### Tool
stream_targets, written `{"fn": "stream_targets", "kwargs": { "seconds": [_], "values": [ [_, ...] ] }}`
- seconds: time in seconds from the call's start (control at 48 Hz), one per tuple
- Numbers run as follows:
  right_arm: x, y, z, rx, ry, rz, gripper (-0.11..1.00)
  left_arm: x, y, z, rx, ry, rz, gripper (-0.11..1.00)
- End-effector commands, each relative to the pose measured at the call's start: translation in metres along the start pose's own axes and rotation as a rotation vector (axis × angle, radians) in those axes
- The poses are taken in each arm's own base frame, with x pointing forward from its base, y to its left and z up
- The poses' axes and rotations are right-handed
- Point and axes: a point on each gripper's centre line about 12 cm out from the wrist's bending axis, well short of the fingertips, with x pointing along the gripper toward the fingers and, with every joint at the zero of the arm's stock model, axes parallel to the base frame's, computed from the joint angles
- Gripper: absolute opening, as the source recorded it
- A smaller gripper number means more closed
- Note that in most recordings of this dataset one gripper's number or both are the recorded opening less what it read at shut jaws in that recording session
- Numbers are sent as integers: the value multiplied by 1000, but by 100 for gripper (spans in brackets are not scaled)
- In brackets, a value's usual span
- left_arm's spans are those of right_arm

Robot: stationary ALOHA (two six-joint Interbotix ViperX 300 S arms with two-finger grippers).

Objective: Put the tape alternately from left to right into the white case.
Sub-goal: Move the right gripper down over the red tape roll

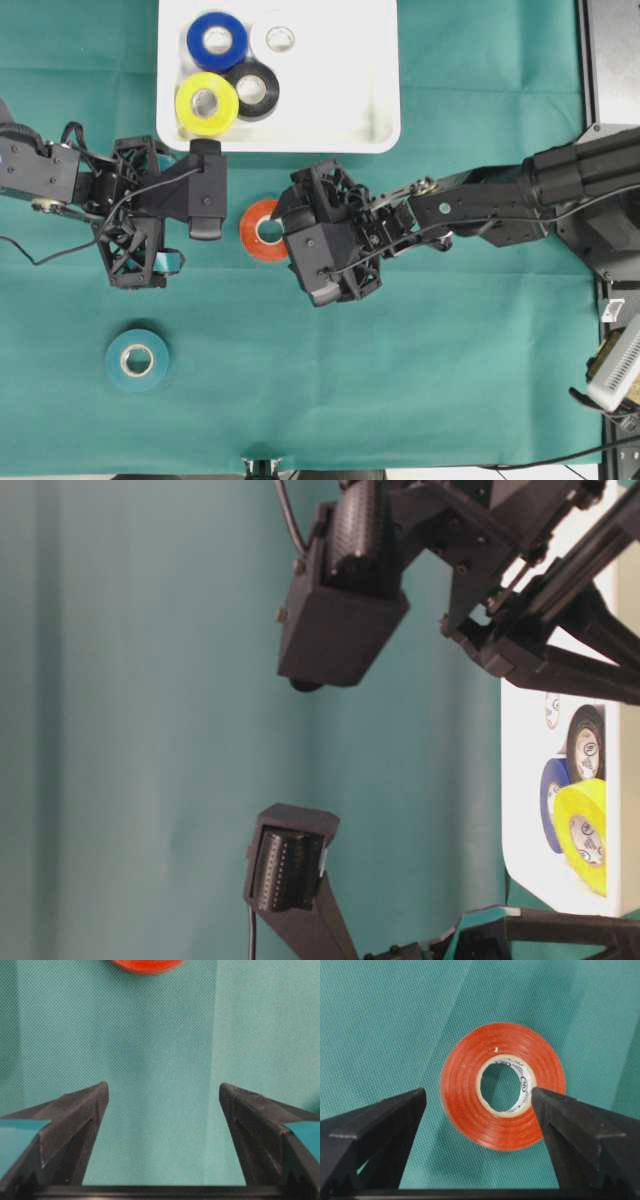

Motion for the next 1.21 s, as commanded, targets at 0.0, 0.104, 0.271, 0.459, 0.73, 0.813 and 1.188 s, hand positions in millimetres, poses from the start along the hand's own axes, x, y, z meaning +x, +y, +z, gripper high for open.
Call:
{"fn": "stream_targets", "kwargs": {
  "seconds": [0.0,0.104,0.271,0.459,0.73,0.813,1.188],
  "values": [
    [-1,1,13,-3,-33,2,80,-10,-2,7,0,-39,-8,100],
    [5,3,10,-7,-19,7,80,-10,-2,6,-1,-38,-7,100],
    [15,6,7,-8,-4,14,80,-9,-1,4,-1,-32,-6,100],
    [23,7,3,-7,14,16,80,-9,-1,4,-1,-32,-6,100],
    [30,7,4,-9,21,15,80,-9,-1,4,-1,-32,-6,100],
    [30,7,4,-8,23,14,78,-9,-1,4,-3,-30,-5,100],
    [30,7,5,-8,20,14,3,-9,-1,4,-3,-32,-6,100]
  ]
}}
